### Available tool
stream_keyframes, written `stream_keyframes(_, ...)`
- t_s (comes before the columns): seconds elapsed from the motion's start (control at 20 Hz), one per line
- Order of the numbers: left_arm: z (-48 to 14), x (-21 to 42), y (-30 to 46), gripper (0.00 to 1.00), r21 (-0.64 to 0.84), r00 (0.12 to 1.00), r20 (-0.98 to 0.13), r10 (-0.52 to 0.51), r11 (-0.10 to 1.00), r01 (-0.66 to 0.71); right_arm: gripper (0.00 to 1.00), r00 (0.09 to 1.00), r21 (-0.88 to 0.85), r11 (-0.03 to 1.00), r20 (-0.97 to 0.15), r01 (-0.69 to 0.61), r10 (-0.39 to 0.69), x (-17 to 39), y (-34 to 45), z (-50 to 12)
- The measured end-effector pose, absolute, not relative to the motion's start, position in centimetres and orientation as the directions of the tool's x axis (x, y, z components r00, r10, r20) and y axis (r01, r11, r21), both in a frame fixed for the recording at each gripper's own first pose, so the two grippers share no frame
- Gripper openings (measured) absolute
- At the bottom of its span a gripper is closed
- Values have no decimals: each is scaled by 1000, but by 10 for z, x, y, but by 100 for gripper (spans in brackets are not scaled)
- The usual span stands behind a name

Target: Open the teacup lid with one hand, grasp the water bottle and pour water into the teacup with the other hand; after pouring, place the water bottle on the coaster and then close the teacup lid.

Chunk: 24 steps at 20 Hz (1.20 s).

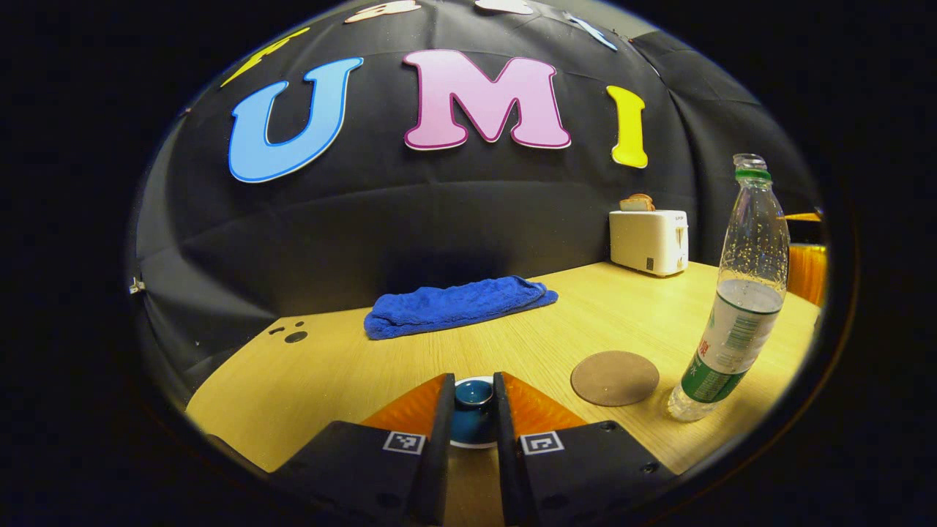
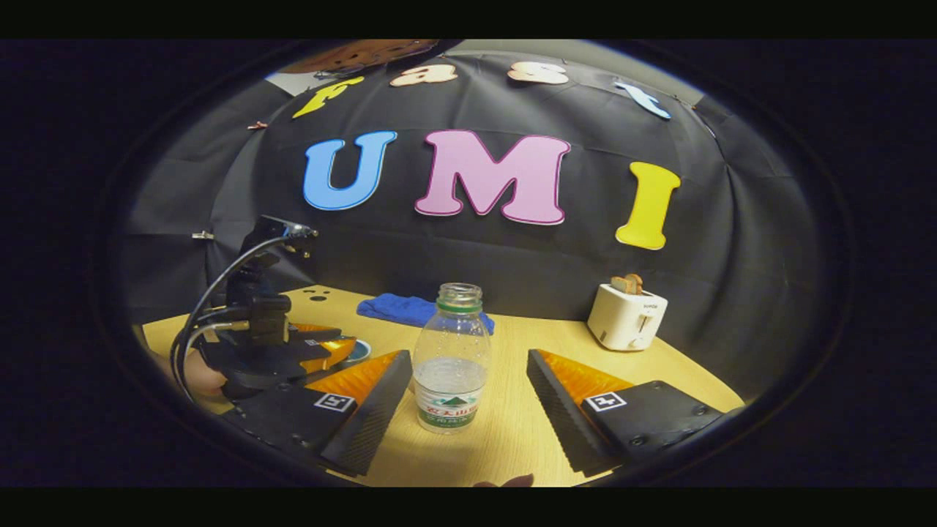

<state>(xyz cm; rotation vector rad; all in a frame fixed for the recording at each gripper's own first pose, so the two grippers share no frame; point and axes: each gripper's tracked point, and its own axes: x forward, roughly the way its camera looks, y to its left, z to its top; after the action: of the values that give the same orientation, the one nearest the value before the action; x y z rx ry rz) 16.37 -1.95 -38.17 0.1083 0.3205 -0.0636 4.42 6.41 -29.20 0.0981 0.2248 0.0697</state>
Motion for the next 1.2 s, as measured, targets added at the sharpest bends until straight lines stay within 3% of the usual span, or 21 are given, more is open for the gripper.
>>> stream_keyframes(0.05,-378,164,-20,29,88,950,-309,-49,993,79,98,972,111,992,-220,-57,80,45,64,-295)
stream_keyframes(0.15,-373,164,-21,32,78,954,-295,-53,994,79,98,971,120,991,-225,-54,80,45,64,-299)
stream_keyframes(0.85,-323,127,15,32,22,965,-262,17,1000,-12,98,962,169,982,-247,-80,121,82,87,-353)
stream_keyframes(0.95,-319,126,19,32,10,966,-256,24,1000,-22,78,964,174,983,-246,-61,103,86,84,-351)
stream_keyframes(1.2,-314,123,29,32,3,968,-247,45,999,-46,75,963,73,997,-266,-23,42,102,76,-335)
